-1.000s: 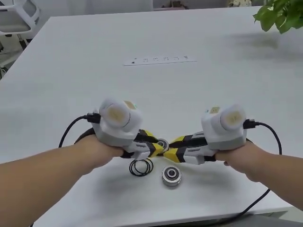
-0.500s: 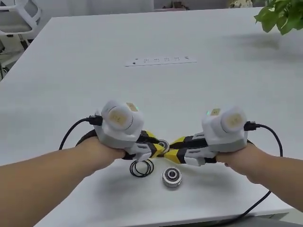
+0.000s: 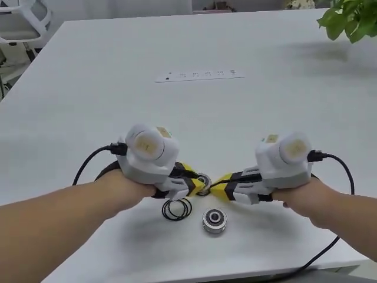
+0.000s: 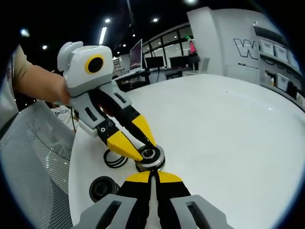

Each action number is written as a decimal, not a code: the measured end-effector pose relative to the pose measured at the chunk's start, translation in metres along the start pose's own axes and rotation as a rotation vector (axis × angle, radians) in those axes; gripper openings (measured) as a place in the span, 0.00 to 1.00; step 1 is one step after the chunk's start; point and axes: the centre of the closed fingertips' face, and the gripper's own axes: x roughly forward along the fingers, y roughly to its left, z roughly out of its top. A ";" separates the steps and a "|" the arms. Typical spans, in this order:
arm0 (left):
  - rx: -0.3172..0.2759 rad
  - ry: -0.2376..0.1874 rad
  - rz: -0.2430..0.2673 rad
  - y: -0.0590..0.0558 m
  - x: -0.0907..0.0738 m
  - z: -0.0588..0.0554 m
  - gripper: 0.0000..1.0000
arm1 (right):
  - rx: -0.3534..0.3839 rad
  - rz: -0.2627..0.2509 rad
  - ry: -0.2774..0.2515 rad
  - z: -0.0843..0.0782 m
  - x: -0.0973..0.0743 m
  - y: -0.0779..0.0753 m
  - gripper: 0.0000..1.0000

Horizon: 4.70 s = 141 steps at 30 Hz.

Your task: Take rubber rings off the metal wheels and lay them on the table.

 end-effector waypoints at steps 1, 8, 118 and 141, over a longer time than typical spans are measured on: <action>0.000 0.000 0.000 0.000 0.000 0.000 0.14 | 0.002 -0.001 0.000 0.000 0.000 0.000 0.00; -0.003 -0.001 0.005 0.000 0.000 0.000 0.14 | 0.063 -0.014 -0.010 0.000 0.000 -0.003 0.00; -0.026 -0.011 0.021 -0.001 -0.001 -0.001 0.13 | 0.255 0.027 -0.142 0.021 -0.007 0.007 0.00; -0.055 -0.023 0.006 -0.006 -0.014 0.003 0.23 | 0.271 0.020 -0.146 0.027 -0.011 0.012 0.00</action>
